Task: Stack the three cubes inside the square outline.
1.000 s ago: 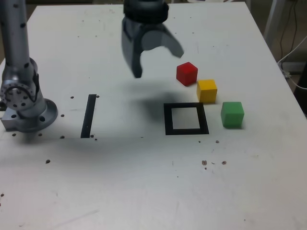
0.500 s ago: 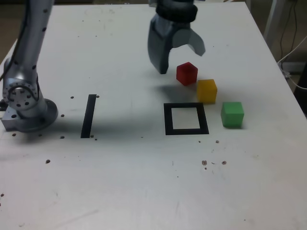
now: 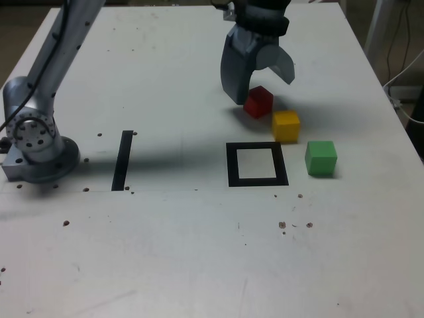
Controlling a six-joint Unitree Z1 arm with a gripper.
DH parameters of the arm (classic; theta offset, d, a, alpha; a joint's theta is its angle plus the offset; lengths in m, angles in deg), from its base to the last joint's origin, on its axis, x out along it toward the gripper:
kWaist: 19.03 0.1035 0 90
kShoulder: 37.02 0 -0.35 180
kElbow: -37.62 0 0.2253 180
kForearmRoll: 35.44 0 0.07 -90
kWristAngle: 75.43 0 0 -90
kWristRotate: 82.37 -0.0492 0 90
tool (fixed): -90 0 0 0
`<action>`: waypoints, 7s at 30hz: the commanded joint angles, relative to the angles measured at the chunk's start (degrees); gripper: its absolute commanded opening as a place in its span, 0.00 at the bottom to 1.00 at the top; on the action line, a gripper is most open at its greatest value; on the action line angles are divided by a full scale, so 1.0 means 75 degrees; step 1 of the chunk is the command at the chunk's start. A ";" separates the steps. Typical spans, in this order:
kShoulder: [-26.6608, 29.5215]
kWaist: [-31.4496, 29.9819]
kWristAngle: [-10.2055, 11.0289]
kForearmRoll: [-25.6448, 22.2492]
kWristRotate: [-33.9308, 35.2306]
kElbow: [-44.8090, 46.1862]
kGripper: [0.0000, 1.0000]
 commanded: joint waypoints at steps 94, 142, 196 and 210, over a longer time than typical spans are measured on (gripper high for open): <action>0.0835 -0.2594 -0.0635 0.0659 -0.0517 0.1534 0.26; 0.0580 -0.2594 -0.0484 0.1172 -0.0677 0.1769 0.99; -0.0880 -0.1211 -0.0190 -0.0227 -0.1481 -0.0879 0.47; -0.0906 -0.1282 -0.0059 -0.0249 -0.1473 -0.0883 0.29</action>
